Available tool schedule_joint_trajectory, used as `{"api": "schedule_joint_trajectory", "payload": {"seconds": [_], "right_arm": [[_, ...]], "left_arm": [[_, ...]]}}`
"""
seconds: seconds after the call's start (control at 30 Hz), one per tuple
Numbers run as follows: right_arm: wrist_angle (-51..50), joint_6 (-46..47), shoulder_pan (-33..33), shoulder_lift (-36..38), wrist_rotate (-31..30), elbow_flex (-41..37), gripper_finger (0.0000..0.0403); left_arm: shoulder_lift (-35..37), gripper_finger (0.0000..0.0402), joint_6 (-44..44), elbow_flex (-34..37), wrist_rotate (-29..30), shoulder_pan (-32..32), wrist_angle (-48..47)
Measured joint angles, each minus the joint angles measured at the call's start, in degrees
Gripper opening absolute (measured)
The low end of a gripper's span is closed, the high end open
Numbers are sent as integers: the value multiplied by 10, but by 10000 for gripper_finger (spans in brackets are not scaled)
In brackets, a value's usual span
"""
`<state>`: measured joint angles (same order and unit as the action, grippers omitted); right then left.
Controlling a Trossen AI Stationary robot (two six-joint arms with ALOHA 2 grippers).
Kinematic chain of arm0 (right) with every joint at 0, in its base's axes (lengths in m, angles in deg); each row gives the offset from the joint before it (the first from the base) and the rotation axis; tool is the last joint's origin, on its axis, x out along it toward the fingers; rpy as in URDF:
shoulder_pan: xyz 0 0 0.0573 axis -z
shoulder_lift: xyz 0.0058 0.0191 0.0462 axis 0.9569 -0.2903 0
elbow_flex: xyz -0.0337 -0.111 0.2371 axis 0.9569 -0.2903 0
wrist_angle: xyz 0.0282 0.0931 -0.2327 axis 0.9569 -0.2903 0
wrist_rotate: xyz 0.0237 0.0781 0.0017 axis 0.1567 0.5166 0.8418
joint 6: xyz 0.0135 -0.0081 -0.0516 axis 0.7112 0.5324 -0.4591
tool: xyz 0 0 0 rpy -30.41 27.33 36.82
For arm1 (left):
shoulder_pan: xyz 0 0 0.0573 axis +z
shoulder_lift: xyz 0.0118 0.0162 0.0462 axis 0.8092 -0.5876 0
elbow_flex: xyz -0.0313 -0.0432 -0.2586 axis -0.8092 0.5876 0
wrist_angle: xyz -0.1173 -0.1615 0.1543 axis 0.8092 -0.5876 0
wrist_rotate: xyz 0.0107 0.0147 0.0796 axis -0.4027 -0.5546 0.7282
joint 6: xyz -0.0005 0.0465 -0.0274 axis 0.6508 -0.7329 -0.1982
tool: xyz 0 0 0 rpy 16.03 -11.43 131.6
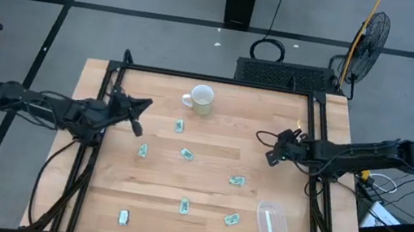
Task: Pick and place Stevia / Truvia into bins
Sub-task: Put the stevia packet into the transparent bin
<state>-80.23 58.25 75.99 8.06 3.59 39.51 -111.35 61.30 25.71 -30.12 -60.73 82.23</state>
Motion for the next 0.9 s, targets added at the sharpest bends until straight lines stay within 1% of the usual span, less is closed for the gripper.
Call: {"api": "schedule_joint_trajectory", "payload": {"seconds": [0.2,0.33,0.47,0.6,0.7,0.8,0.9], "right_arm": [[22,28,13,1,-23,-53,102],[56,19,17,1,-34,-72,102],[80,10,17,1,-41,-84,96],[85,25,17,2,-41,-92,70],[89,29,17,2,-41,-94,39],[115,13,17,1,-40,-95,9],[172,-12,15,-1,-41,-98,7]], "left_arm": [[-31,31,3,0,-12,15,26],[-38,31,3,0,-21,22,49],[-37,31,3,0,-21,25,51],[-37,31,13,0,-23,25,49],[-37,31,16,0,-33,25,49],[-37,31,18,0,-43,25,48],[-37,31,22,0,-45,25,48]]}}
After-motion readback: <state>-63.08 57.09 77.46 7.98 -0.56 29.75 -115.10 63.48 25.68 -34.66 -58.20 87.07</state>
